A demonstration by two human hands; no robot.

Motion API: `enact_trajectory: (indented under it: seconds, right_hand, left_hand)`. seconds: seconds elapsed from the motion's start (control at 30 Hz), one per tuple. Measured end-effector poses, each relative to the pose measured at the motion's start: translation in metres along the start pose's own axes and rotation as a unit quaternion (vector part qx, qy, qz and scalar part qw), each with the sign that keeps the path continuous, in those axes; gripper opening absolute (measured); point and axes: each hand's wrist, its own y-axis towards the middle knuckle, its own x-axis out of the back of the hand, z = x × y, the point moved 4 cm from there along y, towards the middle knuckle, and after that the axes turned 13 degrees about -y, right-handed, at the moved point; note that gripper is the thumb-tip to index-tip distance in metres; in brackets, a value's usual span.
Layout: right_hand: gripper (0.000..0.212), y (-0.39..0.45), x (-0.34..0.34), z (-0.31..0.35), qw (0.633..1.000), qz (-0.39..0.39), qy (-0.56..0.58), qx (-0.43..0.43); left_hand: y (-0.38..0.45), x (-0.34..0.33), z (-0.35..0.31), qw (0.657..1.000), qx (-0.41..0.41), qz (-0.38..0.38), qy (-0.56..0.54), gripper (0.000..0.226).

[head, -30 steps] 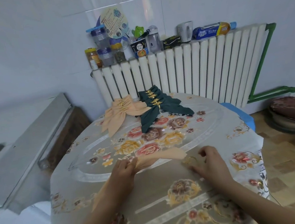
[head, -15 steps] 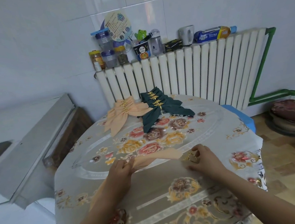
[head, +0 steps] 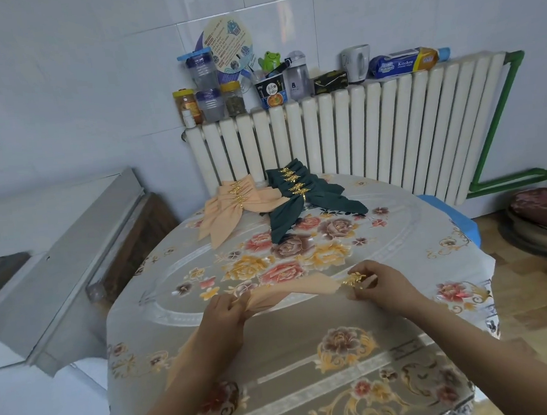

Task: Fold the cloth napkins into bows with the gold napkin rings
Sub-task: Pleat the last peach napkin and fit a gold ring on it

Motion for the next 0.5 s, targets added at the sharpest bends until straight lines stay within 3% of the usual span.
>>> enact_trajectory:
  seconds: [0.1, 0.17, 0.5]
  right_hand:
    - [0.037, -0.007, -0.001, 0.005, 0.989, -0.011, 0.147, -0.016]
    - [0.033, -0.012, -0.004, 0.012, 0.983, 0.000, 0.185, -0.011]
    - [0.053, -0.010, -0.020, 0.028, 0.994, 0.028, 0.102, 0.015]
  left_hand:
    - [0.001, 0.002, 0.002, 1.000, -0.001, -0.004, 0.007, 0.040]
    - [0.001, 0.001, 0.002, 1.000, 0.003, -0.004, 0.007, 0.041]
    - [0.003, 0.001, -0.012, 0.999, -0.032, 0.011, -0.010, 0.038]
